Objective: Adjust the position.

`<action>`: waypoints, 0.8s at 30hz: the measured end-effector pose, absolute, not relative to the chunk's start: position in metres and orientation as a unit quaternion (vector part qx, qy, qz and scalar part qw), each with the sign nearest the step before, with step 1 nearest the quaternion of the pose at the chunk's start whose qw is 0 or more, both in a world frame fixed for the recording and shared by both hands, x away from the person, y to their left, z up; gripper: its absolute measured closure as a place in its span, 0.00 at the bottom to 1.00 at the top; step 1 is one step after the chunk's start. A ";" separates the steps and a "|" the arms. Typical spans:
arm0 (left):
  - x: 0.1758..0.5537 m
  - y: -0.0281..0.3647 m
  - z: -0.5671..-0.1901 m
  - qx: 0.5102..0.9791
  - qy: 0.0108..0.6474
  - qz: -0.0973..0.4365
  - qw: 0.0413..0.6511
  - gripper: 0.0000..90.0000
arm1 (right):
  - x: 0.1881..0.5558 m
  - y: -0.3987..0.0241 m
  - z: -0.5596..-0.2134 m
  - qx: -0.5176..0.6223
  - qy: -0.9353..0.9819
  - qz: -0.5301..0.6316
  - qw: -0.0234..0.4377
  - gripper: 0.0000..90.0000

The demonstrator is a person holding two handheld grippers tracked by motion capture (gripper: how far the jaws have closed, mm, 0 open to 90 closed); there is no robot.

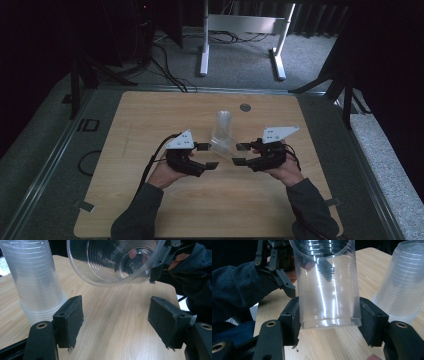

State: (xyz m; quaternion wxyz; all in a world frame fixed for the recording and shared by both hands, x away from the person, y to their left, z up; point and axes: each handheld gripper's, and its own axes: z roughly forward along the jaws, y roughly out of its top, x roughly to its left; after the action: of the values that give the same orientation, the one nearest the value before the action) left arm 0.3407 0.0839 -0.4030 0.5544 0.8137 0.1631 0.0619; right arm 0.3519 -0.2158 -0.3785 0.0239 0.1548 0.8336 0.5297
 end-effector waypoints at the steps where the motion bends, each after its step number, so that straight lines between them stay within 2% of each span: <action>1: 0.341 0.084 -0.403 0.814 0.163 0.065 0.554 0.31 | 0.352 -0.216 -0.379 0.155 0.834 0.530 0.024 0.46; 24: 0.339 0.085 -0.400 0.797 0.168 0.066 0.577 0.30 | 0.351 -0.214 -0.382 0.152 0.825 0.545 0.023 0.46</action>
State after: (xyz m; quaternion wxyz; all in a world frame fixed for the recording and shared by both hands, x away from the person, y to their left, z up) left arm 0.3395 0.0853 -0.4004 0.5767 0.7967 0.1681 0.0664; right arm 0.3514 -0.2143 -0.3817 0.0231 0.1517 0.8246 0.5445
